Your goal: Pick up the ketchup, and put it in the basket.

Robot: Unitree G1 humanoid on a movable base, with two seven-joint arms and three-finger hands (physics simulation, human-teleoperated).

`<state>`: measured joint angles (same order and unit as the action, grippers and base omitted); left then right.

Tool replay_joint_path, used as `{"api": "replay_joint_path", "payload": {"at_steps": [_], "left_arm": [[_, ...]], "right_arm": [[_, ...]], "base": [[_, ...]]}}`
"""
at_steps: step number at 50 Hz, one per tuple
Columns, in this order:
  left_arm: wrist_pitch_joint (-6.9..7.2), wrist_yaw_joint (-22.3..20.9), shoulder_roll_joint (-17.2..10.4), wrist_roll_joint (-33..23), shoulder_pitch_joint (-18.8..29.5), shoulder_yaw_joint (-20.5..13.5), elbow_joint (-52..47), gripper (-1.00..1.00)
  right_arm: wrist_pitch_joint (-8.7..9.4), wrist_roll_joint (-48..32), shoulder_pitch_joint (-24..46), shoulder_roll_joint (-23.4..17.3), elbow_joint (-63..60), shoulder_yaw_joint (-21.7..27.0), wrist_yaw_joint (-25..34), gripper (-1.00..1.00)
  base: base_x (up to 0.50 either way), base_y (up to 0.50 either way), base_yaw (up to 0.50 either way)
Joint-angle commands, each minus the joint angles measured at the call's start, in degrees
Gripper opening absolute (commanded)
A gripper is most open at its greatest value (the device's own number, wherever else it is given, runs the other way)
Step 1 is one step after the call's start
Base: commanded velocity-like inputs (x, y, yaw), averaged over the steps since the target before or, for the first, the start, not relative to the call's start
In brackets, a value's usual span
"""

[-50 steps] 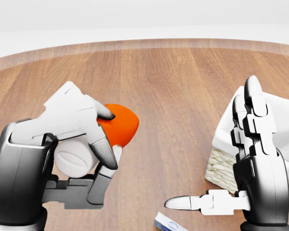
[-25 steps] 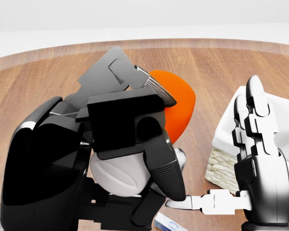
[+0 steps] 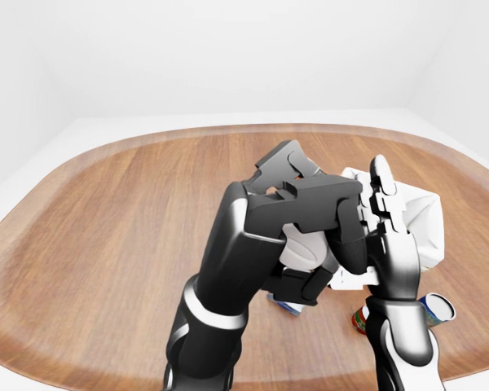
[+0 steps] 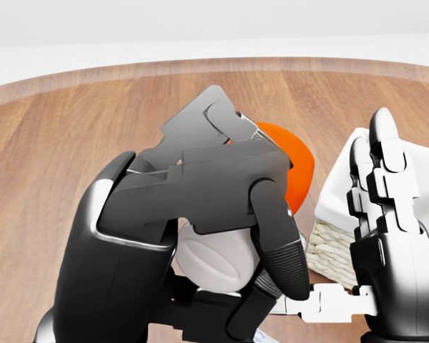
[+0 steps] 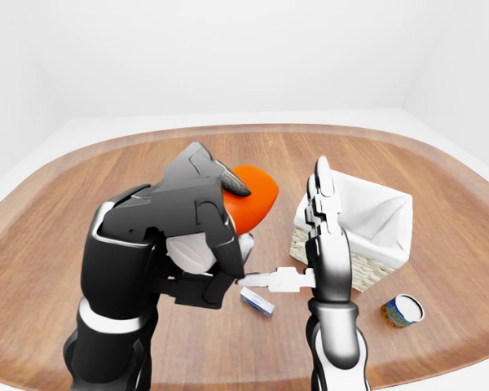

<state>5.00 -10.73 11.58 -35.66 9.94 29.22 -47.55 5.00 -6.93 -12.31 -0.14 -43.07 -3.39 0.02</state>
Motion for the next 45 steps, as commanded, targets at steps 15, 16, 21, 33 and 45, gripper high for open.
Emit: {"api": "replay_joint_path", "payload": {"at_steps": [15, 16, 21, 33, 45], "left_arm": [[0.0, 6.76, -0.54, 4.41, -3.49, 5.39, 3.5, -0.91], [0.0, 6.76, -0.53, 4.4, -3.49, 5.4, 3.51, -0.91], [0.0, 8.23, -0.29, 4.71, -4.39, 7.64, 5.52, -0.91], [0.0, 10.42, 0.05, 5.96, -5.19, 9.78, 9.54, -0.91], [0.0, 11.69, -0.32, 6.96, -6.11, 10.37, 11.76, -0.91]], "right_arm": [[0.0, 0.13, -0.09, -0.02, -0.67, 0.3, 0.12, 1.0], [0.0, 0.13, -0.09, -0.01, -0.67, 0.3, 0.12, 1.0], [0.0, 0.4, -0.09, -0.01, -1.62, 0.85, 0.37, 1.0], [0.0, 0.63, -0.01, 0.13, -1.67, 1.51, 0.68, 1.0], [0.0, 0.58, -0.38, 0.18, -2.05, 1.34, 0.83, 1.0]], "base": [[0.0, 0.0, 0.0], [0.0, 0.0, 0.0], [0.0, 0.0, 0.0], [0.0, 0.0, 0.0], [0.0, 0.0, 0.0]]}}
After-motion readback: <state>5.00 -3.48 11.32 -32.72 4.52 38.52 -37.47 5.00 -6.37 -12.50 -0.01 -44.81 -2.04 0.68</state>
